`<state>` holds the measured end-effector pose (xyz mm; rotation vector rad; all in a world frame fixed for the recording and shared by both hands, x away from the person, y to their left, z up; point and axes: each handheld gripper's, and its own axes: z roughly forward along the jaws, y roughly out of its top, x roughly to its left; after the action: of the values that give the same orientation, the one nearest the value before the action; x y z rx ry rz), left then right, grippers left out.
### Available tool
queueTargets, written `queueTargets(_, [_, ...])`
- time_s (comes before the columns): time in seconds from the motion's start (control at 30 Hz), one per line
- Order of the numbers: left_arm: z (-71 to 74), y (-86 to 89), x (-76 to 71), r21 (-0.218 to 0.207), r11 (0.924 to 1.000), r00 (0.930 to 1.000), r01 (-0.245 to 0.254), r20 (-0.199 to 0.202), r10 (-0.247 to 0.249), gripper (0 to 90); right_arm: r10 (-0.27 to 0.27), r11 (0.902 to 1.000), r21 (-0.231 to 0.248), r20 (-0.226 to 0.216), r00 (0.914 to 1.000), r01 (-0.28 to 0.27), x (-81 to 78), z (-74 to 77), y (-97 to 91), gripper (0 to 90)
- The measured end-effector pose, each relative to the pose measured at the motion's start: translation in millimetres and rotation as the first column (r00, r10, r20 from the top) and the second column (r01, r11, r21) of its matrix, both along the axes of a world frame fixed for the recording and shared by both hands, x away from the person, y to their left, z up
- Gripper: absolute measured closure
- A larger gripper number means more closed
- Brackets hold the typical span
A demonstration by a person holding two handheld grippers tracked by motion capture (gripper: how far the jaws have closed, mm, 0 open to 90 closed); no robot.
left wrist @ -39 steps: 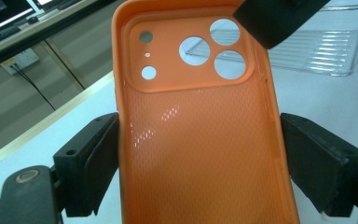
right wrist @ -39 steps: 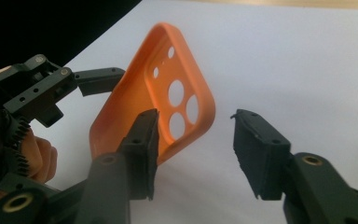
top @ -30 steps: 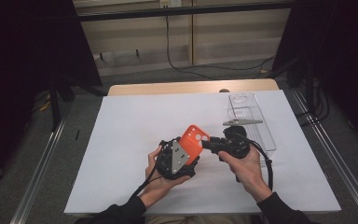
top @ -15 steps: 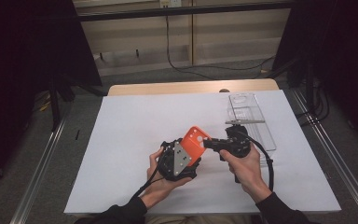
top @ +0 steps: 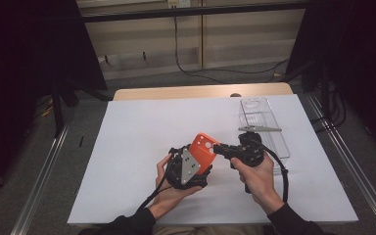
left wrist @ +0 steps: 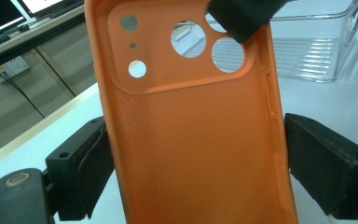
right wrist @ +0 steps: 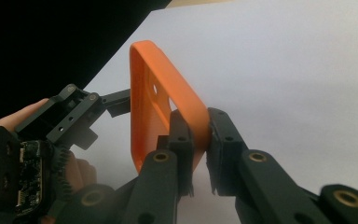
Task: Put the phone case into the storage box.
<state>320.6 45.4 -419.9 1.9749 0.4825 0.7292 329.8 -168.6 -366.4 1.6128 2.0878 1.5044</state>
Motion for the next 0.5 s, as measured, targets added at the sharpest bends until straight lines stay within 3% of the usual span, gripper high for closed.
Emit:
queueTargets(0.17, [1.0,3.1,3.1,-0.020,0.9997,0.9994,0.017,-0.030,-0.017,9.0,-0.008,1.0000,-0.002,0.018,0.9998,0.008,-0.9,1.0,-0.8,81.8])
queueTargets(0.23, [0.9,4.0,5.0,-0.063,0.9975,0.9969,0.031,-0.070,-0.035,8.3,-0.012,0.9999,-0.008,0.025,0.9996,0.012,-0.9,1.1,-1.2,81.9])
queueTargets(0.27, [1.4,4.8,5.9,-0.071,0.9971,0.9954,0.027,-0.089,-0.034,8.9,-0.014,0.9998,-0.013,0.028,0.9995,0.014,-0.9,1.2,-1.5,81.9])
queueTargets(0.5, [5.4,13.1,11.9,-0.107,0.9943,0.9918,0.002,-0.127,-0.016,6.6,-0.022,0.9995,-0.023,0.051,0.9985,0.023,-0.8,2.4,-4.6,81.9])
